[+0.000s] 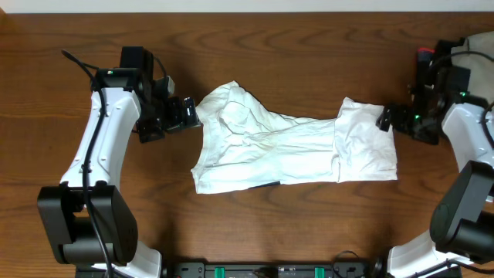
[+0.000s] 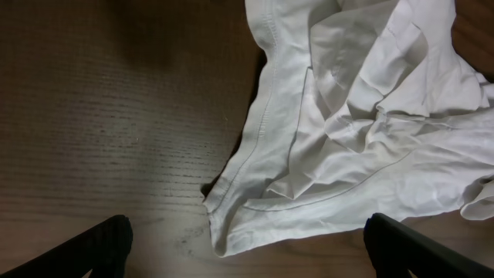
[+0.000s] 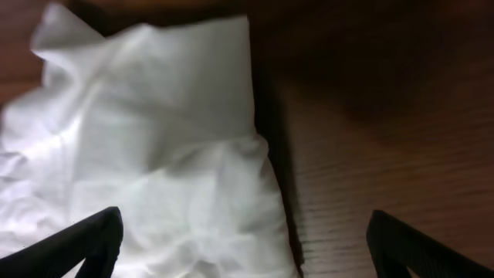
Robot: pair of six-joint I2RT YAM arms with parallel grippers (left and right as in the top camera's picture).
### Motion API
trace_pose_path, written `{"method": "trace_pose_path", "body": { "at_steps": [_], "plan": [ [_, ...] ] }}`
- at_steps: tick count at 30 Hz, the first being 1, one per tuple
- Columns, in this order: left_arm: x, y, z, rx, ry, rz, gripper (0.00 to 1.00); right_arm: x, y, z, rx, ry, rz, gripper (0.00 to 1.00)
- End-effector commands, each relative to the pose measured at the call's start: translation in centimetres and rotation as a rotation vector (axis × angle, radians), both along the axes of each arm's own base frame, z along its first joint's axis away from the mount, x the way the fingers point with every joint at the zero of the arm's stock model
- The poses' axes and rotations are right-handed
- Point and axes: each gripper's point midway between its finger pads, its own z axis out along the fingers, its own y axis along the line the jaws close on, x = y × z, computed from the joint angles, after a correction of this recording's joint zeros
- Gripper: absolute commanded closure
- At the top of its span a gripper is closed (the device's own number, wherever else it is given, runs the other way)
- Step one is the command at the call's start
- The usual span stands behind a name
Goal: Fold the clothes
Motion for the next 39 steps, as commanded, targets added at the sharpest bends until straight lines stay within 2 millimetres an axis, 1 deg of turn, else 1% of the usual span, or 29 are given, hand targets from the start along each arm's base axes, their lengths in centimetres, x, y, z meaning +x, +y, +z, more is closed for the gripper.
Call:
{"method": "trace_pose_path", "body": {
  "at_steps": [1, 9, 18, 27, 31, 34, 39],
  "plan": [
    [-0.3, 0.2, -0.6, 0.014, 0.013, -0.018, 0.02, -0.3, -0.3, -0.5, -0.002, -0.008, 0.001, 0.01],
    [-0.3, 0.2, -0.6, 0.014, 0.013, -0.018, 0.02, 0.1, -1.2, -0.5, -0.009, -0.032, -0.02, 0.01],
    [-0.3, 0.2, -0.6, 0.014, 0.013, -0.018, 0.02, -0.1, -1.3, -0.9, -0.009, -0.031, -0.024, 0.01],
    [-0.3, 0.2, -0.6, 0.012, 0.018, -0.007, 0.02, 0.1, -1.3, -1.0, -0.019, -0.046, -0.001, 0.01],
    [-0.4, 0.2, -0.6, 0.013, 0.02, -0.007, 0.02, 0.1, -1.1, -1.3, -0.008, -0.053, 0.005, 0.01],
    [-0.4, 0.2, -0.6, 0.013, 0.019, -0.007, 0.02, 0.2, -0.4, -1.2, 0.018, -0.071, 0.048, 0.01],
    [-0.4, 0.2, -0.6, 0.013, 0.019, -0.007, 0.02, 0.4, -0.3, -1.1, 0.025, -0.082, 0.054, 0.01]
  ]
}}
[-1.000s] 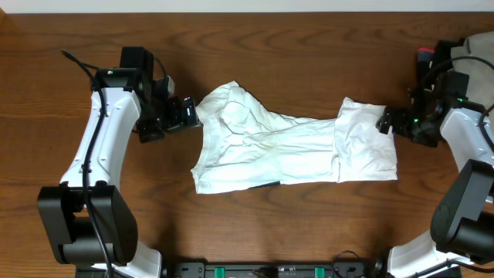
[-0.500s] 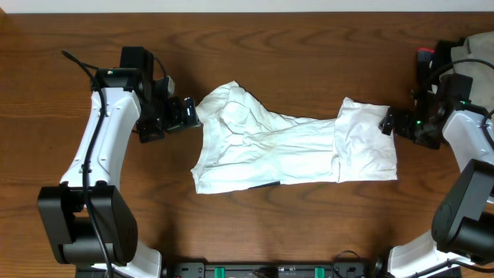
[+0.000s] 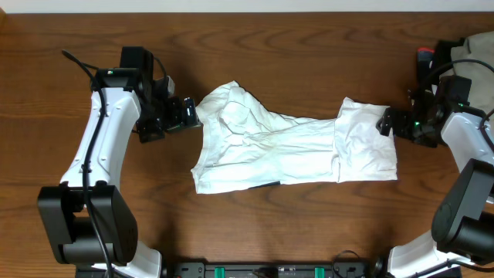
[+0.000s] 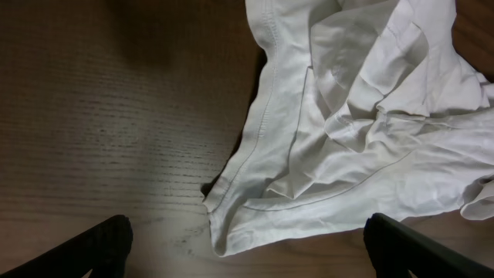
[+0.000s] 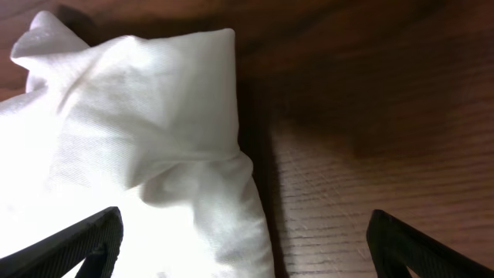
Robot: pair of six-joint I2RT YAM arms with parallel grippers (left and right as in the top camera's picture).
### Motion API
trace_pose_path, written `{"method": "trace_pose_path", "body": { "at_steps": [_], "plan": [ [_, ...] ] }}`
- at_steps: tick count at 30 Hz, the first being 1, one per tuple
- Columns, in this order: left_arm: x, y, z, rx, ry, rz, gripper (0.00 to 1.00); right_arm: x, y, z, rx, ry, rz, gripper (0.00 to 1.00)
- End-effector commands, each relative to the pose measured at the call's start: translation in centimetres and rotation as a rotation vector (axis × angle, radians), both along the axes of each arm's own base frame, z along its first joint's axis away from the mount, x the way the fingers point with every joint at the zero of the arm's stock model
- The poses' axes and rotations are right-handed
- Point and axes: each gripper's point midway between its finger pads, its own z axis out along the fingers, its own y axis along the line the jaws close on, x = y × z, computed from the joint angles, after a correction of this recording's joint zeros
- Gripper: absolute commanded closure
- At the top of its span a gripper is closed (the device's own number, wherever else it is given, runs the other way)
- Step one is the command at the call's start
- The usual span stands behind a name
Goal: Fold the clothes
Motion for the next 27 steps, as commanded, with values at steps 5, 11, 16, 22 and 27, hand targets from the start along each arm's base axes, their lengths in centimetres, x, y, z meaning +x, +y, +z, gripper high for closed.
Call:
{"method": "trace_pose_path", "body": {
  "at_steps": [5, 11, 16, 22, 27],
  "plan": [
    [-0.3, 0.2, -0.6, 0.013, 0.017, -0.008, 0.02, -0.3, 0.5, -0.2, 0.023, -0.006, 0.029, 0.01],
    [-0.3, 0.2, -0.5, 0.013, 0.015, -0.008, 0.02, -0.9, 1.1, -1.4, 0.045, -0.006, 0.033, 0.01],
    [-0.3, 0.2, -0.5, 0.013, 0.015, -0.008, 0.02, -1.6, 1.4, -2.2, 0.048, 0.004, 0.033, 0.01],
    [-0.3, 0.2, -0.5, 0.013, 0.015, -0.008, 0.02, -2.4, 1.8, -3.4, 0.063, 0.008, 0.033, 0.02],
    [-0.3, 0.2, -0.5, 0.013, 0.015, -0.008, 0.02, -2.8, 2.3, -3.9, 0.082, 0.008, 0.038, 0.1]
  ]
}}
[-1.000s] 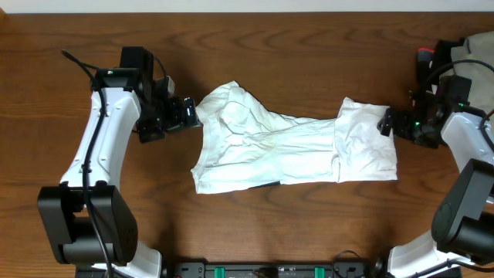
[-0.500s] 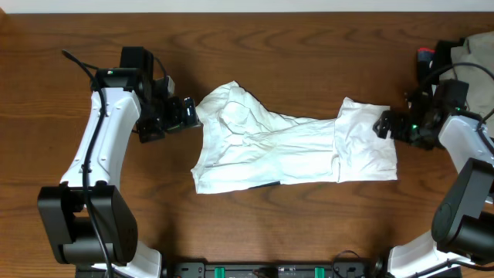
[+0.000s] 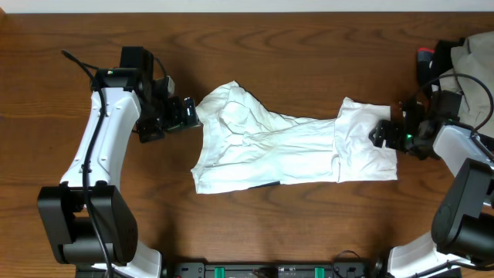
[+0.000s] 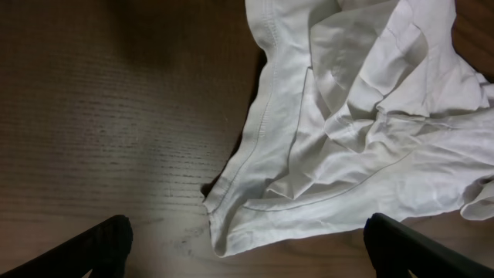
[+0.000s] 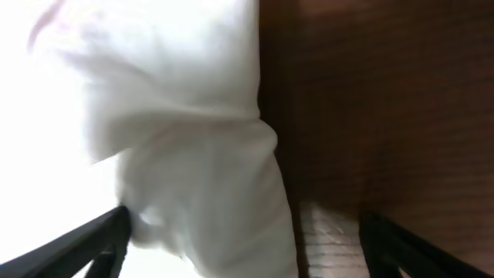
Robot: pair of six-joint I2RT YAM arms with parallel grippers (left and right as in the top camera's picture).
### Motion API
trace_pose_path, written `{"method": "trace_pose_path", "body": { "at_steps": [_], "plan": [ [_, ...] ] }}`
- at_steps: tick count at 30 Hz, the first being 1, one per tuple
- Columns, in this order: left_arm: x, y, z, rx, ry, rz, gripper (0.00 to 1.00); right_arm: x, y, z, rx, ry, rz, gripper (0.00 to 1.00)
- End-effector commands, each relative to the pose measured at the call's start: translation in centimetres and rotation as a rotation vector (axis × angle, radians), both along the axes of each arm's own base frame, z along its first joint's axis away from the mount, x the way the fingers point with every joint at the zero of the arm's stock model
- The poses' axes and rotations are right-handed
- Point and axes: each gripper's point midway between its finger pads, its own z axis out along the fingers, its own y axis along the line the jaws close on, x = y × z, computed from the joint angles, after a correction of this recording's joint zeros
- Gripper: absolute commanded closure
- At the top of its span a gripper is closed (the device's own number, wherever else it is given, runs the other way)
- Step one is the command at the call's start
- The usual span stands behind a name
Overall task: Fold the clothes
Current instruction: 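Pull the shirt's right edge outward then fold it inward with the right gripper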
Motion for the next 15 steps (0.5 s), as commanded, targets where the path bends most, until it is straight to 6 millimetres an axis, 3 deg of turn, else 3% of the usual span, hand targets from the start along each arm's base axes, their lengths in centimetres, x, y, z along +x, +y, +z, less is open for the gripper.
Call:
{"method": "trace_pose_path", "body": {
  "at_steps": [1, 9, 13, 15],
  "plan": [
    [-0.28, 0.21, -0.55, 0.013, 0.016, -0.008, 0.02, -1.19, 0.82, -0.9, 0.04, 0.029, 0.007, 0.12],
    [-0.29, 0.21, -0.55, 0.013, 0.016, -0.008, 0.02, -1.27, 0.84, -0.92, 0.043, 0.035, -0.001, 0.36],
    [-0.28, 0.21, -0.55, 0.013, 0.016, -0.008, 0.02, -1.25, 0.82, -0.91, 0.047, 0.037, -0.015, 0.39],
    [-0.28, 0.21, -0.55, 0.013, 0.016, -0.008, 0.02, -1.16, 0.8, -0.88, 0.048, 0.035, -0.018, 0.48]
  ]
}}
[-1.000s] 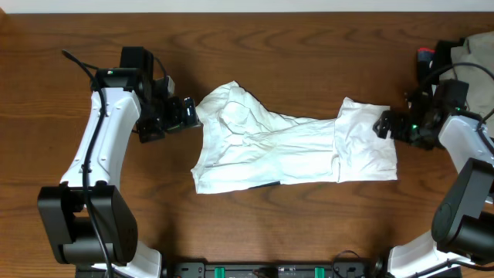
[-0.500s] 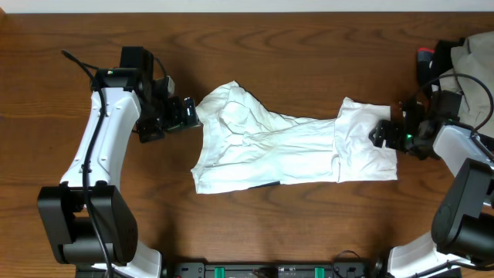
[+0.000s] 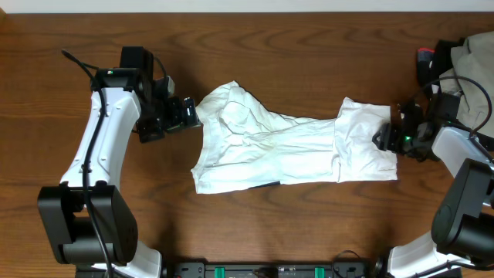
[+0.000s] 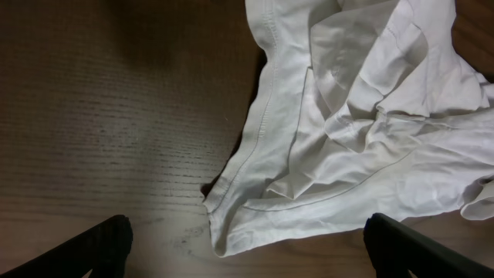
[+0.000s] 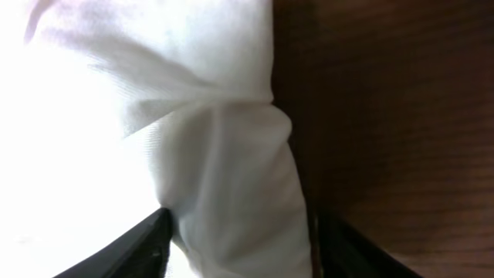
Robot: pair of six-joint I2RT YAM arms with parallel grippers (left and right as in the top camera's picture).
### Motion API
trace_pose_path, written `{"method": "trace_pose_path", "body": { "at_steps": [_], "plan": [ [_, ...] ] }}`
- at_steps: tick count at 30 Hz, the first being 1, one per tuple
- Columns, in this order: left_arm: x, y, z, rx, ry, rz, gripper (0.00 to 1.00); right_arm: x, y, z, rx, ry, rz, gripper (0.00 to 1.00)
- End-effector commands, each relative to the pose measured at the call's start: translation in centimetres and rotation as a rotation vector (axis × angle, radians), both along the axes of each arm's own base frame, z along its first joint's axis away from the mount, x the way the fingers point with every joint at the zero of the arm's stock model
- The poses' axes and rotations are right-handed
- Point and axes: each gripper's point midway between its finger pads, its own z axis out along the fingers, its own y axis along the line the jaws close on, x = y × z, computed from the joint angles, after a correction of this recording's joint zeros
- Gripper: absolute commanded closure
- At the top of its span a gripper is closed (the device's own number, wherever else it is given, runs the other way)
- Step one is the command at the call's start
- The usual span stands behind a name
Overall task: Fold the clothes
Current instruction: 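Pull the shirt's right edge outward then fold it inward with the right gripper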
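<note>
A crumpled white garment lies spread across the middle of the wooden table. My left gripper stands open just off the garment's left hem; in the left wrist view the hem lies between and ahead of the wide-apart fingers. My right gripper is at the garment's right edge. In the right wrist view a fold of white cloth lies between its fingers, which stand partly drawn in on either side of it.
A heap of grey-beige clothes sits at the far right edge, with a dark object with a red top beside it. Bare wood lies in front of and behind the garment.
My right gripper's fingers have drawn closer together around the fold at the garment's right edge, and the gripper sits slightly further right. The left arm and garment are unchanged.
The left gripper stayed open at the left hem throughout. The right gripper first hovered open beside the garment's upper right corner, then was lower along that edge, then pushed onto the cloth, and now its fingers stand narrower around a fold.
</note>
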Motion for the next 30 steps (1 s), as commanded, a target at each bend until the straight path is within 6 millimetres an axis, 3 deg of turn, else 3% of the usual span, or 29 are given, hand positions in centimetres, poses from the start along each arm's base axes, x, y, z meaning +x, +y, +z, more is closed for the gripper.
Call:
{"method": "trace_pose_path", "body": {
  "at_steps": [1, 5, 8, 13, 24, 30],
  "plan": [
    [-0.3, 0.2, -0.6, 0.013, 0.016, -0.008, 0.02, -0.7, 0.3, -0.6, 0.022, 0.024, -0.016, 0.52],
    [-0.3, 0.2, -0.6, 0.013, 0.016, -0.008, 0.02, -0.7, 0.3, -0.6, 0.022, 0.023, -0.016, 0.71],
    [-0.3, 0.2, -0.6, 0.013, 0.016, -0.008, 0.02, -0.7, 0.3, -0.6, 0.022, 0.023, -0.016, 0.77],
    [-0.3, 0.2, -0.6, 0.013, 0.016, -0.008, 0.02, -0.6, 0.2, -0.6, 0.021, 0.022, -0.017, 0.99],
    [-0.4, 0.2, -0.6, 0.013, 0.019, -0.008, 0.02, 0.9, -0.5, 2.4, 0.026, 0.039, -0.062, 0.99],
    [-0.4, 0.2, -0.6, 0.013, 0.019, -0.008, 0.02, 1.0, -2.6, 4.4, -0.076, 0.092, -0.09, 0.99]
  ]
}}
